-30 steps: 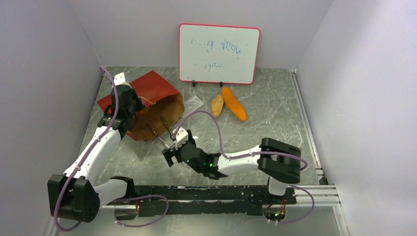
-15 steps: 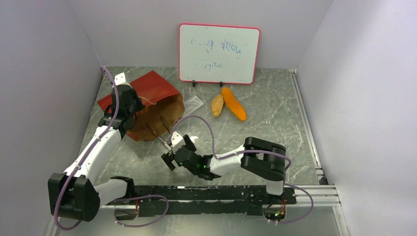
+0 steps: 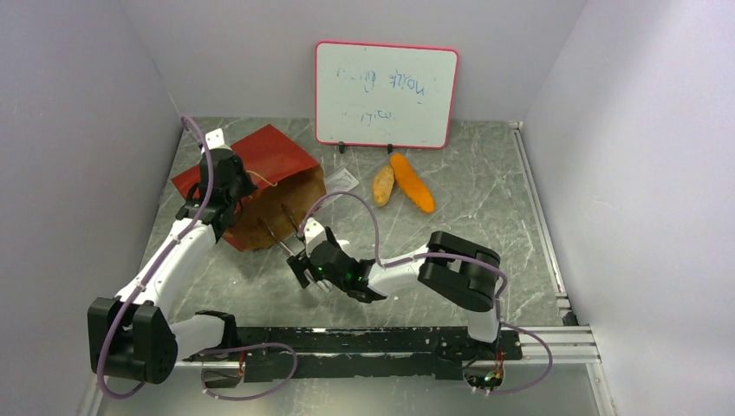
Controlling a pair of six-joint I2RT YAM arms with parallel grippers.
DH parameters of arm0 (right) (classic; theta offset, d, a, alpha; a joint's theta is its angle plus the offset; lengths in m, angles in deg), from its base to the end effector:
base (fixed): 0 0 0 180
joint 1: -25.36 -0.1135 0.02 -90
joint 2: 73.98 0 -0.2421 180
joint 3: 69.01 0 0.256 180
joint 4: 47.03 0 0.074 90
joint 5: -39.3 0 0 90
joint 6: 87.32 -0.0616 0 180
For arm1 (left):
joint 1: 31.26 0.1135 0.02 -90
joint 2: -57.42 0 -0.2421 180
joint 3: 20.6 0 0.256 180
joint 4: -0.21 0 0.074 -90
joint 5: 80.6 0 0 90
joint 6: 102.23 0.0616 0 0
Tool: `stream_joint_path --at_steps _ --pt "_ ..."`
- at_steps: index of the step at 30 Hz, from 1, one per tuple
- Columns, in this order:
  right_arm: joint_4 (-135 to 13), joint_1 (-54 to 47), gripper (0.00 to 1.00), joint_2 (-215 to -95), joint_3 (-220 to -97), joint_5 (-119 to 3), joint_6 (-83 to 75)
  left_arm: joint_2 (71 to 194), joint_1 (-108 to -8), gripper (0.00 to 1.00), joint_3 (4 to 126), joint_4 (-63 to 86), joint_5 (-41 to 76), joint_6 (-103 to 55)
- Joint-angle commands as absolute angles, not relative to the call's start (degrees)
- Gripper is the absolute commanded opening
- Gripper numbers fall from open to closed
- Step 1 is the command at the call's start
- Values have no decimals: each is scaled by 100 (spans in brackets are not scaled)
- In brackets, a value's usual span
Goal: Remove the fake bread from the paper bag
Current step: Pick up the clamp at the center of the board.
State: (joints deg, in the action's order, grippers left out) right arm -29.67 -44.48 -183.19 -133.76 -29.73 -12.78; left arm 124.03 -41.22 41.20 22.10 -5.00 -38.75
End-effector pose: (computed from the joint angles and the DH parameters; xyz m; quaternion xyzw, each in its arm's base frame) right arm 0.1584 0.3674 0.1029 -0.2989 0.7895 0.2334 0.4825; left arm 0.2966 -0.0365 0.2542 -0.1867 0.8263 -0.0616 0.5278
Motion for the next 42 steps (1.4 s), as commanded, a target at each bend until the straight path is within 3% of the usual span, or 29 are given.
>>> stream_joint_path --at_steps 1,12,21,34,42 --pt "-2962 -4443 83 -18446 -13505 -3257 -1329 12448 -4158 7 4192 1966 -590 -3834" --pt "-3028 -4402 79 -18646 -13652 -3288 -1364 12453 -4158 7 4145 1925 -559 -3850" --pt "-3101 -4252 64 -18796 -13773 -3519 -1411 12431 -4162 7 4114 1933 -550 -3868" --pt "-3018 -4135 59 -18883 -13714 -3830 -1526 12405 -4157 7 4093 1943 -546 -3903" --pt "-3209 -4152 45 -18901 -13737 -3571 -1456 12413 -4155 7 4058 1956 -530 -3947"
